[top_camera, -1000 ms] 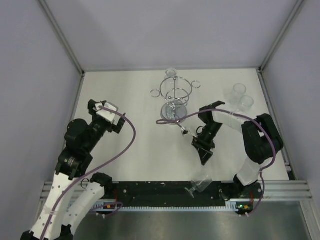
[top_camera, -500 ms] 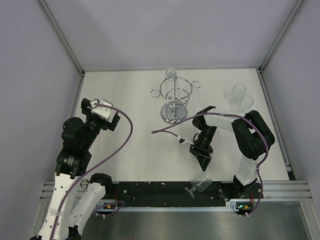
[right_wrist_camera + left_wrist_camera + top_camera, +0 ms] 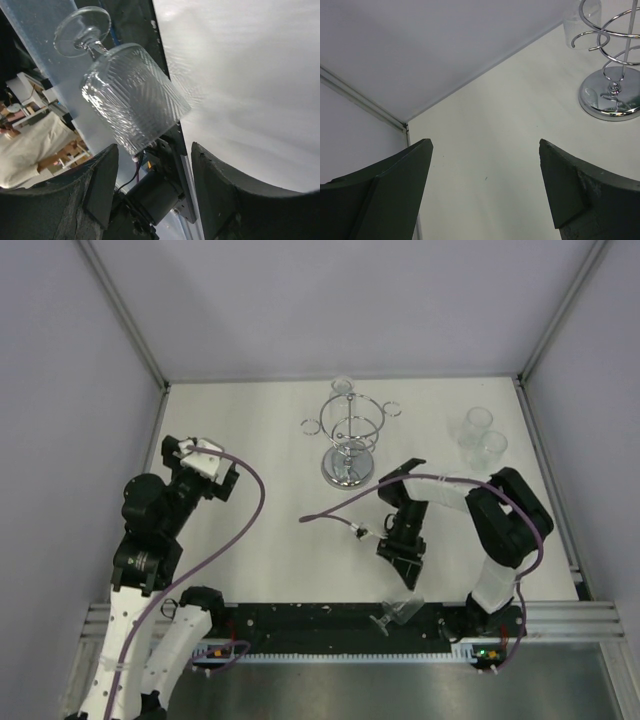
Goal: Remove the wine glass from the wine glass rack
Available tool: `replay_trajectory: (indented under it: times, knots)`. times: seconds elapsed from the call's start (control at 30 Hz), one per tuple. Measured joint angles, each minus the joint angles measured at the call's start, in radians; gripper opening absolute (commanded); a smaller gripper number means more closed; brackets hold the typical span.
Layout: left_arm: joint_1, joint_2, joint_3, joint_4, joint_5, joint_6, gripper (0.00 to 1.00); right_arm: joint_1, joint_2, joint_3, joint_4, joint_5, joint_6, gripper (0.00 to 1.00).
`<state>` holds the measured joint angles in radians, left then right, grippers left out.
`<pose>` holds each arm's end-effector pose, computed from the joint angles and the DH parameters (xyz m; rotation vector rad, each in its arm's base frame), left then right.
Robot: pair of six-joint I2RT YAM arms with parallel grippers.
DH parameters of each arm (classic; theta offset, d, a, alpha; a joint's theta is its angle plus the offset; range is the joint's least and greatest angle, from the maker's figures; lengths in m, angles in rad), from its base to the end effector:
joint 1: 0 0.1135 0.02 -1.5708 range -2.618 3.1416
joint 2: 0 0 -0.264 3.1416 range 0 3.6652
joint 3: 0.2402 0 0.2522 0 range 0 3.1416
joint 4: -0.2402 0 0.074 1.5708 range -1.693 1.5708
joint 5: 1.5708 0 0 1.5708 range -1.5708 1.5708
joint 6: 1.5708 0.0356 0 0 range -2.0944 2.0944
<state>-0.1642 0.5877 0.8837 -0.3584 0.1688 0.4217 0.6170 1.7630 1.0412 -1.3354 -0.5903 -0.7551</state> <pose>0.1233 -0.0265 0.3819 0.5938 1.5208 0.0598 0.1888 0.1582 0.1643 1.4846 -2.1208 -0.8271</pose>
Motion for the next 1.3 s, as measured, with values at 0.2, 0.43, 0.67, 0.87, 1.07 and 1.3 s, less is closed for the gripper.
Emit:
replay_trajectory:
  times: [0.2,0.43,0.67,0.87,1.07,1.3]
  knots:
    - [0.000,0.002,0.000,0.007,0.013,0.002,0.93,0.134,-0.008,0.001,0.002,-0.049,-0.001,0.55]
    - [0.000,0.006,-0.002,0.005,0.030,0.023,0.93,0.220,-0.001,0.014,-0.002,-0.097,-0.004,0.37]
    - [0.000,-0.012,-0.005,-0.019,0.029,0.035,0.93,0.220,0.010,0.126,-0.004,-0.180,-0.022,0.32]
    - [0.000,-0.016,-0.011,-0.020,0.028,0.035,0.94,0.220,0.088,0.124,-0.007,-0.218,-0.064,0.36]
    - [0.000,-0.016,-0.016,-0.021,0.025,0.035,0.94,0.220,0.151,0.123,-0.007,-0.245,-0.091,0.34]
    - [0.000,-0.016,-0.024,-0.037,0.024,0.034,0.94,0.246,0.166,0.123,-0.015,-0.264,-0.103,0.11]
